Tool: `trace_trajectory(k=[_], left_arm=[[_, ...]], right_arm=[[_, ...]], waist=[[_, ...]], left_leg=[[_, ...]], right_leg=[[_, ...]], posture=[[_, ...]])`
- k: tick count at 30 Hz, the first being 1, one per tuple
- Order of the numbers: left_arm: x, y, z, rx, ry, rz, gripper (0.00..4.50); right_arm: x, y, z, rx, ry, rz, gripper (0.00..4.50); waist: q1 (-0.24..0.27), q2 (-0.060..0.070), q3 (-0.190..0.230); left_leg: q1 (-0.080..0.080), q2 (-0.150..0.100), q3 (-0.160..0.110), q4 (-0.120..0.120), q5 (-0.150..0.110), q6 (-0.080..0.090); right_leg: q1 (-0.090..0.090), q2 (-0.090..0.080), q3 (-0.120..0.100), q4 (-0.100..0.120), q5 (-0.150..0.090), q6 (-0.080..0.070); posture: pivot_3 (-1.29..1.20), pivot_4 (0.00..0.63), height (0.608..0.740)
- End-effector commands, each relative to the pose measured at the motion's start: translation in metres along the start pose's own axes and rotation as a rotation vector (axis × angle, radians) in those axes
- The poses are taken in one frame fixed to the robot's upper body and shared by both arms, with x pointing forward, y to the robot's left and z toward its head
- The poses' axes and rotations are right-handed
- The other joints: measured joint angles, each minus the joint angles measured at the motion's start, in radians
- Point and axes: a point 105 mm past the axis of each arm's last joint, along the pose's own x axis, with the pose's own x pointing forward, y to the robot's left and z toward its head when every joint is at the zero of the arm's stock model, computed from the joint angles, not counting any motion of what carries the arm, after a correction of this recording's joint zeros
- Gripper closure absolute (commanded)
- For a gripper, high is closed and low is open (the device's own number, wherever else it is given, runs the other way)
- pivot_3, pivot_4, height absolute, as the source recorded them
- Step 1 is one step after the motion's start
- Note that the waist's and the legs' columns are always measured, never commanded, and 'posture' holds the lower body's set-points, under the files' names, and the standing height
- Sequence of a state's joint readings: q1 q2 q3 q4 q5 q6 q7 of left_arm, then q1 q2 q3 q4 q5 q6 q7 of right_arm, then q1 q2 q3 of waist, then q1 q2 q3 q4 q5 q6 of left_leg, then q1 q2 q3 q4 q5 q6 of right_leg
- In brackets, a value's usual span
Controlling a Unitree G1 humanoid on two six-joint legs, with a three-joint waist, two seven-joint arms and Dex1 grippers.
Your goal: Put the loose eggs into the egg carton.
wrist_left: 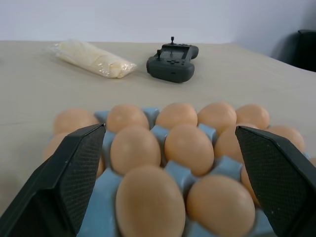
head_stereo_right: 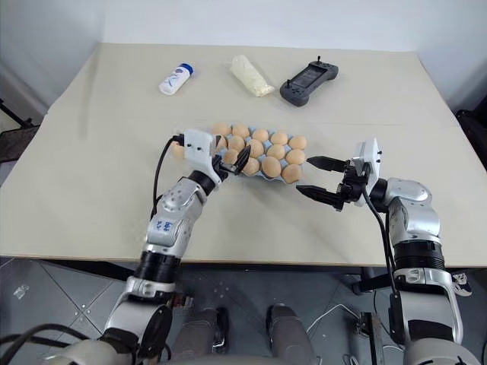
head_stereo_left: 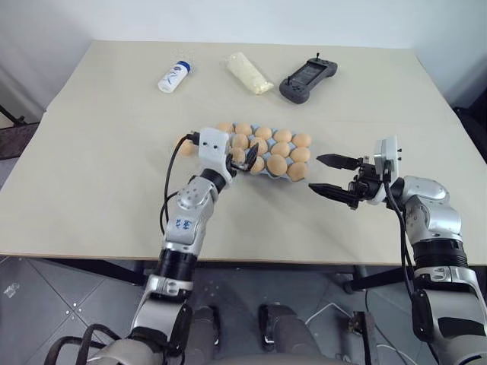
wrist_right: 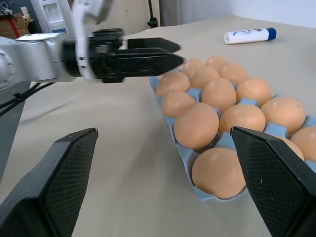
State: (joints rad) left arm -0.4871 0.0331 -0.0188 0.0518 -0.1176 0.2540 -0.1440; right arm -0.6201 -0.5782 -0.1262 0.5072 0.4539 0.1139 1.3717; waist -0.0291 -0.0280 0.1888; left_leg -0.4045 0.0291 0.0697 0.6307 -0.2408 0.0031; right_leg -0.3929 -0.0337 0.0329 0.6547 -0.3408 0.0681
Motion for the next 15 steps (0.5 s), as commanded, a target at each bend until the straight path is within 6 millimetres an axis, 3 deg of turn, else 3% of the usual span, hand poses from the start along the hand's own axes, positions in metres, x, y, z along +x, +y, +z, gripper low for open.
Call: trace_trajectory(k=[1,5,11,15], left_arm=[[-0.042,-0.011,0.014,-0.021,-0.063,-0.083,0.01],[-0.092,0.008,0.006,-0.017,-0.025,-0.034,0.01],[-0.136,0.037,-0.001,0.018,0.038,0.022,0.01],[-0.169,0.074,0.0,0.052,0.074,0.143,0.01]], right_arm=[[-0.003,-0.004,0.013,-0.038,-0.026,-0.005,0.0],[0.0,-0.005,0.013,-0.032,-0.025,0.005,0.0],[0.006,-0.007,0.012,-0.026,-0.023,0.03,0.0],[0.006,-0.008,0.013,-0.028,-0.021,0.037,0.0]], waist=[[-0.005,0.0,0.0],[-0.001,0.0,0.0],[-0.001,0.0,0.0],[-0.003,0.0,0.0]], left_leg=[[0.0,0.0,0.0,0.0,0.0,0.0],[0.001,0.001,0.001,0.0,-0.001,-0.001],[0.002,0.001,0.001,0.0,0.0,-0.001],[0.001,0.0,0.001,-0.002,0.0,-0.001]], right_leg=[[0.0,0.0,0.001,0.0,0.0,0.0],[0.0,0.001,0.001,0.0,0.0,-0.001],[0.002,-0.002,0.0,-0.001,0.002,-0.005],[0.001,-0.004,0.0,-0.003,0.002,-0.005]], posture=[[0.0,0.15,0.74],[0.0,0.15,0.74],[0.0,0.15,0.74],[0.0,0.15,0.74]])
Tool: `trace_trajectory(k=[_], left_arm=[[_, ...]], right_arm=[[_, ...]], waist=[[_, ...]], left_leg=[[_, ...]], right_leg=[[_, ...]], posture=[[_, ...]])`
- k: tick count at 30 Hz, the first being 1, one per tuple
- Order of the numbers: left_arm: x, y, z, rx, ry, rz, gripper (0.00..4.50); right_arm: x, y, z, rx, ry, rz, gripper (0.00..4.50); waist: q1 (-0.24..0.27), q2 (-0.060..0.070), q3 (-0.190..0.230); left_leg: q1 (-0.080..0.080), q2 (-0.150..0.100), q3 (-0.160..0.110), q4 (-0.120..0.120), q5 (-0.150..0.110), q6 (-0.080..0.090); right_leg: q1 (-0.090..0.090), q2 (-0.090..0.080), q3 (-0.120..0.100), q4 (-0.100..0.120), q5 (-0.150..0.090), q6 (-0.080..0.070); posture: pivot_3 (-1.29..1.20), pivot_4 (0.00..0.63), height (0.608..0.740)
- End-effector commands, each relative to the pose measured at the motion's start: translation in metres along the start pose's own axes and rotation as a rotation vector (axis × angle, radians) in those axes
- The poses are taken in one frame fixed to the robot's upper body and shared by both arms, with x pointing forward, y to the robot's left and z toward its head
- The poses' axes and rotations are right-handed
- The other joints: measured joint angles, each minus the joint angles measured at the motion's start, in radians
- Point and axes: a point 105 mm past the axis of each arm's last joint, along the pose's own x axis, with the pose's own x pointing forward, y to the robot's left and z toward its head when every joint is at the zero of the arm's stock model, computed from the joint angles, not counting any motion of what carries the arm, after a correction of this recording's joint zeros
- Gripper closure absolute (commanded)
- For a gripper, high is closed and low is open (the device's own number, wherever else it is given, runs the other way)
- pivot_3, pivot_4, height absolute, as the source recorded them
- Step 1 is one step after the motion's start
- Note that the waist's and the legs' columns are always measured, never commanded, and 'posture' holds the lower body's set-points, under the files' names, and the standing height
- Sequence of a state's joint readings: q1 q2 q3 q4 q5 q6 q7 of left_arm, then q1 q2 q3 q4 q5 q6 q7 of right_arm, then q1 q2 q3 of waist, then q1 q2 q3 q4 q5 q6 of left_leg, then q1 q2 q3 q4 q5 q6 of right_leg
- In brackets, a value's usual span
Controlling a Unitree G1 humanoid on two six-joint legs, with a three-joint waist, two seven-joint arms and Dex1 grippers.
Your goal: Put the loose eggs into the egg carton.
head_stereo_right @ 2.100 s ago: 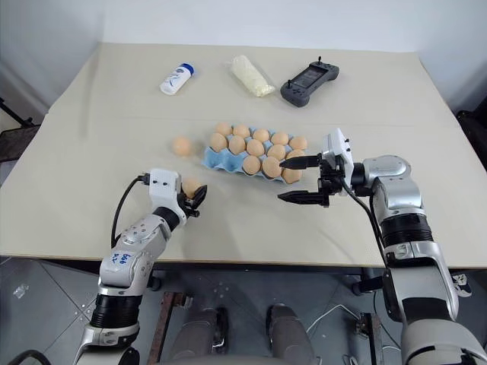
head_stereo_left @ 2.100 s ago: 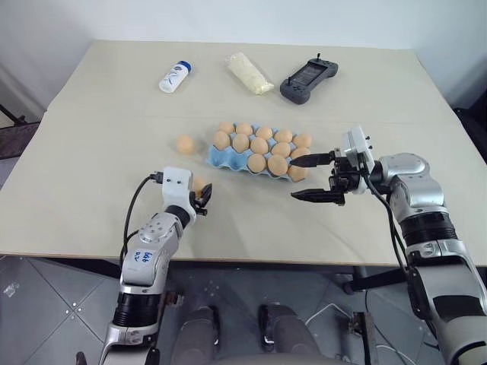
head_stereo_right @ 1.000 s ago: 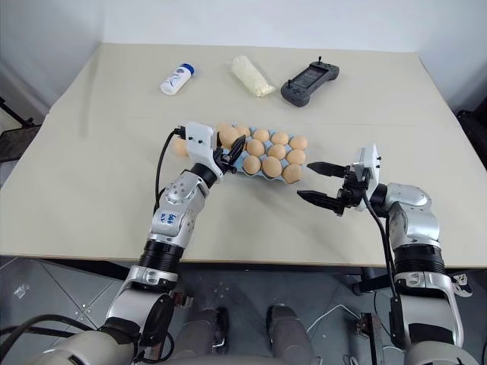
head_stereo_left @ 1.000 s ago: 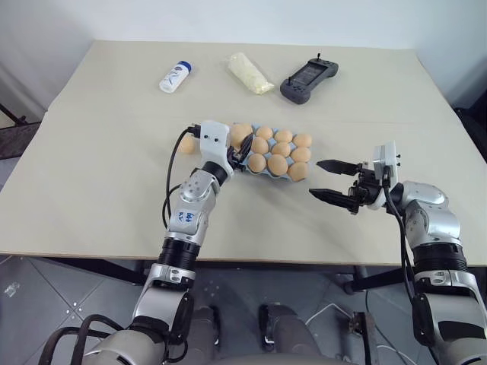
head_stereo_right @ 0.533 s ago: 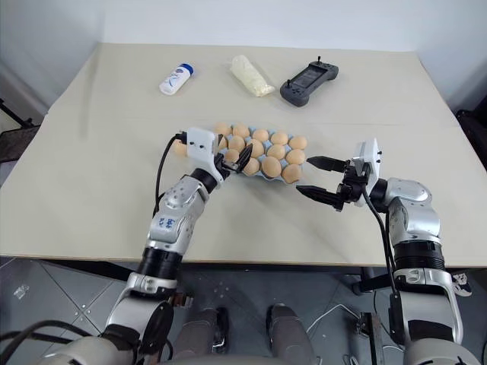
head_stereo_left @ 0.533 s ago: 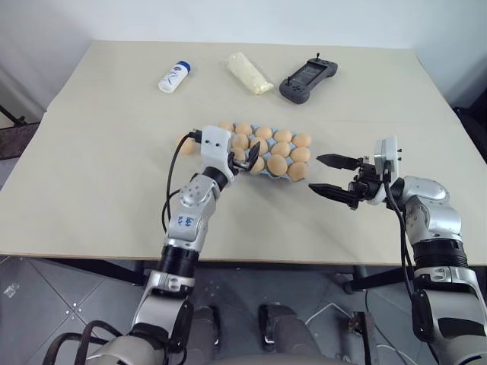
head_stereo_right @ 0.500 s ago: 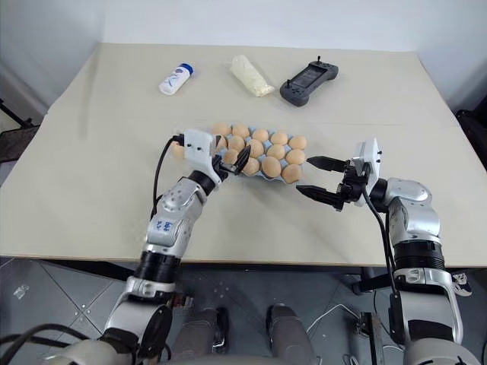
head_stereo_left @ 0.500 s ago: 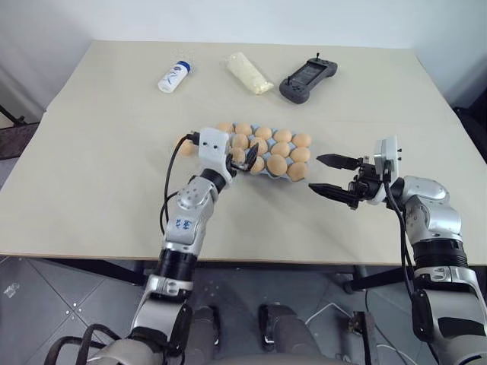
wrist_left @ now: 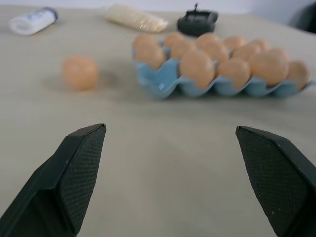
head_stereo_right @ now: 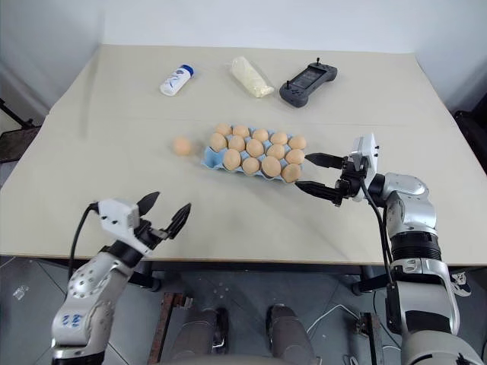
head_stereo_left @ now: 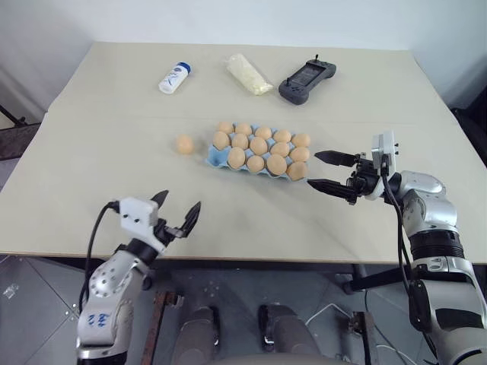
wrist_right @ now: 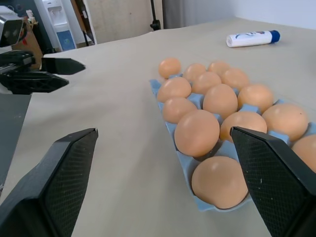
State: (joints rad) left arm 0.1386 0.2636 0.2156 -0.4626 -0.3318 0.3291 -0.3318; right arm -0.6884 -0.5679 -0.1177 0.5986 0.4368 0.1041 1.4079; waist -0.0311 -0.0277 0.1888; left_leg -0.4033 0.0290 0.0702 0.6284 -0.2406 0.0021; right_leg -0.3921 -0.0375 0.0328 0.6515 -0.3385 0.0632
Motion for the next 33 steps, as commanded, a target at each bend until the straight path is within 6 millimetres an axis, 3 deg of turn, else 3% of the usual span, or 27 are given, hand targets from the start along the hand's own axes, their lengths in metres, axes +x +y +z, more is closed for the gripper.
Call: trace_trajectory(k=[1,6,18,25,33], left_arm=[[-0.022,0.027,0.016,0.055,-0.038,0.067,0.01],[-0.011,0.048,0.025,0.119,-0.044,0.053,0.01],[0.103,0.084,0.078,0.17,-0.124,0.035,0.01],[0.153,0.08,0.08,0.122,-0.088,0.054,0.01],[0.186,0.072,0.067,0.09,0.027,0.103,0.01]], right_arm=[[0.001,-0.002,0.011,-0.045,-0.017,0.013,0.0],[0.005,-0.003,0.01,-0.042,-0.015,0.02,0.0],[0.01,-0.003,0.009,-0.041,-0.01,0.034,0.0],[0.009,-0.002,0.008,-0.041,-0.005,0.03,0.0],[0.006,0.0,0.006,-0.038,0.007,0.027,0.0]], waist=[[-0.001,0.0,0.0],[0.003,0.0,0.0],[0.002,0.0,0.0],[0.003,0.0,0.0],[0.004,0.0,0.001]], left_leg=[[0.0,0.0,0.0,-0.001,0.0,0.0],[0.0,0.0,-0.001,-0.003,0.0,0.0],[-0.004,0.0,0.0,-0.006,0.002,0.002],[-0.004,0.0,0.002,-0.005,0.002,0.002],[-0.004,0.001,0.003,-0.001,0.002,0.002]], right_leg=[[-0.001,0.0,0.0,0.0,0.0,-0.001],[-0.001,0.0,-0.002,-0.001,-0.001,-0.002],[-0.002,-0.002,-0.008,-0.006,0.0,0.0],[-0.002,-0.001,-0.009,-0.006,0.001,0.002],[-0.002,-0.001,-0.008,-0.002,0.001,0.002]], posture=[[0.0,0.15,0.74],[0.0,0.15,0.74],[0.0,0.15,0.74],[0.0,0.15,0.74],[0.0,0.15,0.74]])
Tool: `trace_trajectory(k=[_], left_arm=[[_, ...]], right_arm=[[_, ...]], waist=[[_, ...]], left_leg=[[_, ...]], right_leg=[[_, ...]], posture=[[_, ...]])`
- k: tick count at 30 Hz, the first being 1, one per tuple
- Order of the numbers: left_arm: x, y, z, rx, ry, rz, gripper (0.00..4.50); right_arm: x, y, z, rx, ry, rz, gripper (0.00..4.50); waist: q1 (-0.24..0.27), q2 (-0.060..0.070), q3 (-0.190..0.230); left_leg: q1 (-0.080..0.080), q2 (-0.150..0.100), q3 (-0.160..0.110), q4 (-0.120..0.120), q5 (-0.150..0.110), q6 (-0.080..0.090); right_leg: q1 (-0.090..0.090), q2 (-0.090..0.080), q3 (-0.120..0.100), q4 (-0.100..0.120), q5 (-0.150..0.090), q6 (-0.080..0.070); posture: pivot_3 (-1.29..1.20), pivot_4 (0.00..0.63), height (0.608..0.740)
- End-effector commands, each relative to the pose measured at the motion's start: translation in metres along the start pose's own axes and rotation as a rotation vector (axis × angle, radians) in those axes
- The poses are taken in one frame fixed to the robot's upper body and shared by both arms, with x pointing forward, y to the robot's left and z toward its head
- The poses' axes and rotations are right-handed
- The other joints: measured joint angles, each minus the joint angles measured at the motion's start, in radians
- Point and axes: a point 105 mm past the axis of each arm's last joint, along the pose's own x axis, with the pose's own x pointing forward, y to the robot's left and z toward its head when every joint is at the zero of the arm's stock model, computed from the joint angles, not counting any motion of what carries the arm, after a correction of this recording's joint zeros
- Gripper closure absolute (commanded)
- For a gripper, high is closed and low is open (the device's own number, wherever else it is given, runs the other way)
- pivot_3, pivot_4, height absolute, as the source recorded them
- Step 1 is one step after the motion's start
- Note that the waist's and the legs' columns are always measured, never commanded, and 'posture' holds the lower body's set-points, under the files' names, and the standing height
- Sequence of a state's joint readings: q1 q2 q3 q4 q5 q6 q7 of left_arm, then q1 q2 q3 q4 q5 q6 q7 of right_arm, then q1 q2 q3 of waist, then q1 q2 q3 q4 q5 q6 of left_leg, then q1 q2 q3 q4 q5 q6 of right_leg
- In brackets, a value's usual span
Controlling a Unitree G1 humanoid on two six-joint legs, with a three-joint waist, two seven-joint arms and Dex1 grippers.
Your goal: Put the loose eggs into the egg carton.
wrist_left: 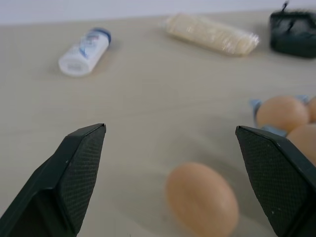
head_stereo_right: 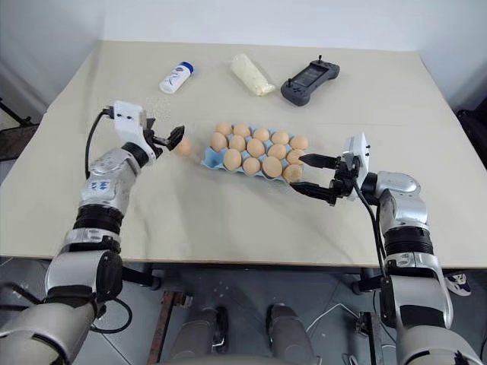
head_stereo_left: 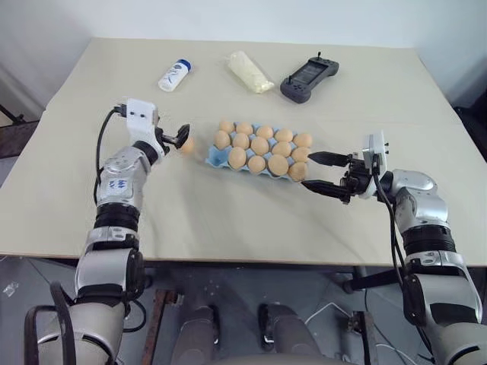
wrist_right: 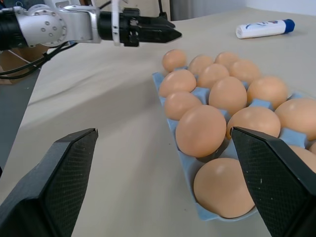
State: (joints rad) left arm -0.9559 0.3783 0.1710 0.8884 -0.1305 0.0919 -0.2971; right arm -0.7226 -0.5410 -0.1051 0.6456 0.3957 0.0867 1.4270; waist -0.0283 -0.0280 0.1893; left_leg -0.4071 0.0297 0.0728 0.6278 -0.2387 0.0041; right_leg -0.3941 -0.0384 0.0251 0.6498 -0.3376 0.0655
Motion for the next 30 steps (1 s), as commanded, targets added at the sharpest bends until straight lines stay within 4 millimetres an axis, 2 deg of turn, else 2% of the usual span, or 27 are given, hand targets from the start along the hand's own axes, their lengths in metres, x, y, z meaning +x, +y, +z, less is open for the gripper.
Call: trace_trajectory(k=[1,4,8,14,21,24,30], left_arm=[[0.011,-0.005,0.018,0.018,-0.025,0.009,0.01],[0.017,-0.01,0.019,0.018,-0.014,0.005,0.01],[0.023,-0.019,0.012,0.014,0.044,-0.012,0.01],[0.025,-0.021,-0.003,-0.012,0.128,0.007,0.01],[0.024,-0.019,-0.01,-0.03,0.18,0.033,0.01],[0.024,-0.02,-0.014,-0.046,0.2,0.034,0.62],[0.024,-0.02,-0.015,-0.06,0.205,0.039,2.48]], right_arm=[[-0.003,0.001,0.01,-0.042,-0.011,-0.002,0.0],[-0.003,0.002,0.01,-0.041,-0.008,0.0,0.0],[-0.003,0.002,0.009,-0.042,-0.005,0.0,0.0],[-0.003,0.003,0.009,-0.043,-0.005,-0.004,0.0],[-0.003,0.003,0.009,-0.042,-0.004,-0.011,0.0],[-0.002,0.003,0.009,-0.043,-0.005,-0.014,0.0],[-0.002,0.002,0.009,-0.045,-0.005,-0.023,0.0]], waist=[[0.001,0.0,0.0],[0.0,0.0,0.0],[0.001,-0.001,0.0],[0.0,-0.001,0.001],[0.001,-0.001,0.001],[0.0,-0.001,0.001],[0.001,-0.001,0.001]], left_leg=[[0.0,0.0,0.0,0.001,0.0,0.0],[0.0,0.0,0.0,0.002,0.0,0.0],[0.0,0.0,0.0,0.002,0.0,-0.001],[0.0,0.0,0.002,0.002,0.001,-0.001],[0.0,0.0,0.002,0.002,0.001,-0.001],[0.0,0.0,0.002,0.002,0.001,-0.001],[0.0,0.0,0.003,0.002,0.001,-0.001]], right_leg=[[0.0,0.0,0.0,0.001,0.0,0.0],[0.0,0.0,0.0,0.003,0.0,0.0],[-0.001,0.0,0.0,0.004,0.0,0.0],[-0.002,0.001,0.002,0.005,0.0,0.0],[-0.002,0.001,0.002,0.005,0.0,0.0],[-0.002,0.001,0.002,0.005,0.0,0.0],[-0.003,0.001,0.003,0.006,0.0,0.0]], posture=[[0.0,0.15,0.74],[0.0,0.15,0.74],[0.0,0.15,0.74],[0.0,0.15,0.74],[0.0,0.15,0.74],[0.0,0.15,0.74],[0.0,0.15,0.74]])
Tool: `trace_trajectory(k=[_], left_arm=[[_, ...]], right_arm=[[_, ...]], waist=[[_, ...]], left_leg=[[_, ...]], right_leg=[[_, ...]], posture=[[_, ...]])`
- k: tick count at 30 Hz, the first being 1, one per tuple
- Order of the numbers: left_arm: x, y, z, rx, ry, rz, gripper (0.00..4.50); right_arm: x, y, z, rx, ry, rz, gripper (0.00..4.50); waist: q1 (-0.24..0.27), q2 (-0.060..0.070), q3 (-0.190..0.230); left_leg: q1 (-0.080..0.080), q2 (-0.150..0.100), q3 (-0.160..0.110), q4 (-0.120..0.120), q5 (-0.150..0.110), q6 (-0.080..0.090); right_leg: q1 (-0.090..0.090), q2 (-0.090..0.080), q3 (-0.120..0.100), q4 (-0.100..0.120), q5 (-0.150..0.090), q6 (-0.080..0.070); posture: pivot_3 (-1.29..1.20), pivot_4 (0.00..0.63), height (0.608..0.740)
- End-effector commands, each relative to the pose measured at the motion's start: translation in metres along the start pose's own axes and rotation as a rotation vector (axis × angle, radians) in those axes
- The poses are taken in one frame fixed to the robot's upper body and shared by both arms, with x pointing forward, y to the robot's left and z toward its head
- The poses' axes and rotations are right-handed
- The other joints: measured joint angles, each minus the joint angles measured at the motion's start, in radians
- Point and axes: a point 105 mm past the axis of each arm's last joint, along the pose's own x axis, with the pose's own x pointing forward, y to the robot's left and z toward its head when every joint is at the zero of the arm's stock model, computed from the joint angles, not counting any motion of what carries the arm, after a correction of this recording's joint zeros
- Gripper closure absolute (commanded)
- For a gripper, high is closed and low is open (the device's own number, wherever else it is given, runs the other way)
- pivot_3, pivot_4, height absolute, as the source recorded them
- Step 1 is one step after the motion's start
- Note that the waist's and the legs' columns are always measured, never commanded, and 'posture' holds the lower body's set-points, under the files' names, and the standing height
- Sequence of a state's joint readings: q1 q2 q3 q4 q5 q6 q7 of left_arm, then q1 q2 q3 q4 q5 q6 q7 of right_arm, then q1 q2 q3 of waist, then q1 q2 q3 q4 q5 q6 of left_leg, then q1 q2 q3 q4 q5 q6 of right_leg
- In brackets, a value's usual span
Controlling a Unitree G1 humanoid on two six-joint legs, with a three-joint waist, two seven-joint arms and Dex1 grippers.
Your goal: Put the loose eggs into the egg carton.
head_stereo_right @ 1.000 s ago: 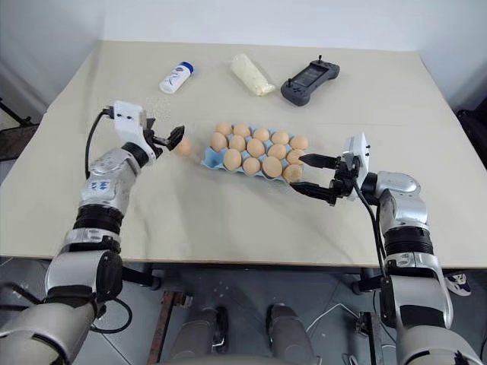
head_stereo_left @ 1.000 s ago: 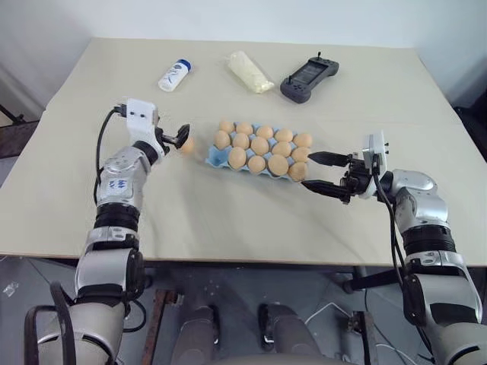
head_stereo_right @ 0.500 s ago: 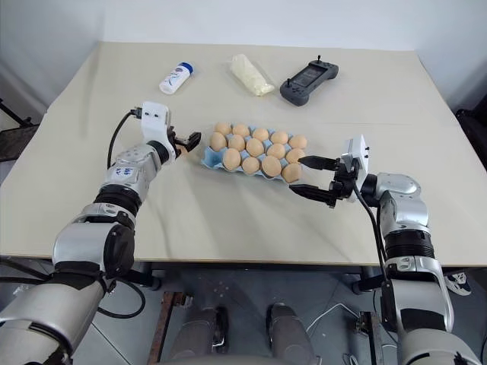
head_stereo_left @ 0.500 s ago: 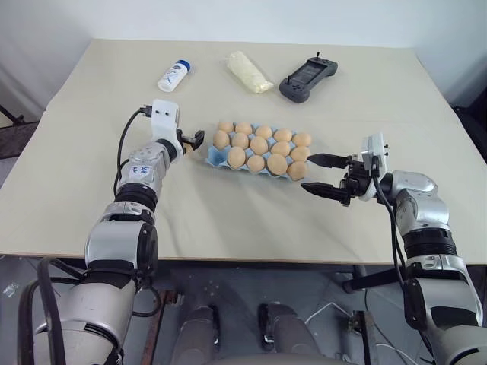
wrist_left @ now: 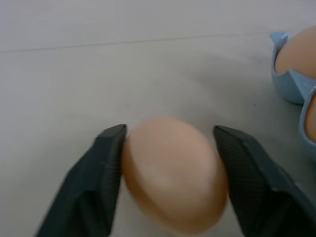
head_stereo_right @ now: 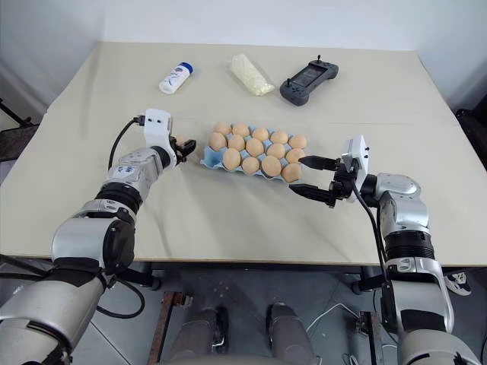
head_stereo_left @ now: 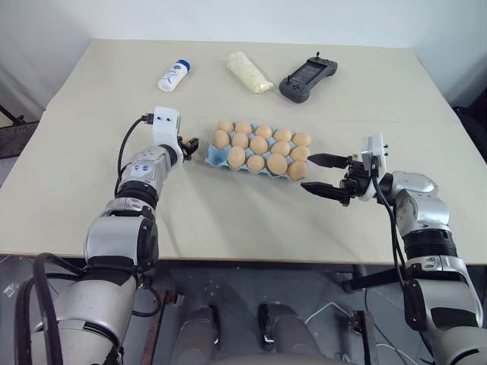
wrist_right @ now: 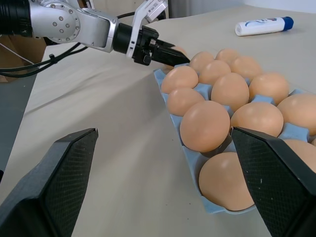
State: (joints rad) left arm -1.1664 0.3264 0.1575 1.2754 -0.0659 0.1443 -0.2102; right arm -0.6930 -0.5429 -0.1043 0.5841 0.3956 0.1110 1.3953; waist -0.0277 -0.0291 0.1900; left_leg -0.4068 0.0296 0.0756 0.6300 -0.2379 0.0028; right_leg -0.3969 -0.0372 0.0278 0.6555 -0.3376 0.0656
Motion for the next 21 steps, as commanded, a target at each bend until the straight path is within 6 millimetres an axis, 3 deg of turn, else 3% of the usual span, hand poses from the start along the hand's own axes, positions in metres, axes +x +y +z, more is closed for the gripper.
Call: trace_trajectory(k=[1,4,7,9,12,17,21], left_arm=[[0.0,0.0,0.016,0.005,-0.043,0.006,2.57],[-0.002,0.005,0.028,0.007,-0.079,0.019,2.59],[-0.007,0.005,0.053,0.032,-0.188,0.004,2.62],[-0.013,-0.001,0.074,0.083,-0.3,-0.048,2.63],[-0.023,-0.018,0.087,0.079,-0.394,-0.171,2.63],[-0.047,-0.047,0.08,0.076,-0.436,-0.36,2.63],[-0.058,-0.058,0.06,0.09,-0.401,-0.424,2.63]], right_arm=[[-0.003,-0.001,0.009,-0.04,-0.014,-0.01,0.0],[-0.004,-0.001,0.01,-0.044,-0.015,-0.017,0.0],[-0.006,-0.001,0.012,-0.049,-0.021,-0.024,0.0],[-0.007,0.0,0.013,-0.053,-0.028,-0.028,0.0],[-0.009,0.001,0.014,-0.055,-0.038,-0.027,0.0],[-0.01,0.006,0.015,-0.063,-0.064,-0.004,0.0],[-0.009,0.006,0.011,-0.055,-0.053,-0.013,0.0]], waist=[[0.0,0.0,0.0],[0.0,0.0,0.0],[0.0,0.0,0.0],[0.0,0.0,0.0],[0.001,0.0,0.0],[-0.003,0.0,0.0],[-0.001,0.0,0.0]], left_leg=[[0.0,0.0,0.0,0.0,0.0,0.0],[0.0,0.0,0.0,0.0,0.0,0.0],[0.0,0.0,0.0,0.0,0.0,0.0],[0.0,0.0,0.0,0.0,0.0,0.0],[0.0,0.0,0.001,0.0,0.0,-0.001],[0.001,0.001,0.004,-0.001,0.0,-0.002],[0.002,0.002,0.004,0.0,0.0,-0.001]], right_leg=[[0.0,0.0,0.0,0.0,0.0,0.0],[0.0,0.0,0.0,0.0,0.0,0.0],[0.0,0.0,0.0,0.0,0.0,0.0],[0.0,0.0,0.0,0.0,0.0,0.0],[0.0,0.0,0.0,0.0,0.0,0.0],[0.0,0.001,0.004,0.002,0.0,0.0],[0.0,0.002,0.005,0.002,0.0,0.0]], posture=[[0.0,0.15,0.74],[0.0,0.15,0.74],[0.0,0.15,0.74],[0.0,0.15,0.74],[0.0,0.15,0.74],[0.0,0.15,0.74],[0.0,0.15,0.74]])
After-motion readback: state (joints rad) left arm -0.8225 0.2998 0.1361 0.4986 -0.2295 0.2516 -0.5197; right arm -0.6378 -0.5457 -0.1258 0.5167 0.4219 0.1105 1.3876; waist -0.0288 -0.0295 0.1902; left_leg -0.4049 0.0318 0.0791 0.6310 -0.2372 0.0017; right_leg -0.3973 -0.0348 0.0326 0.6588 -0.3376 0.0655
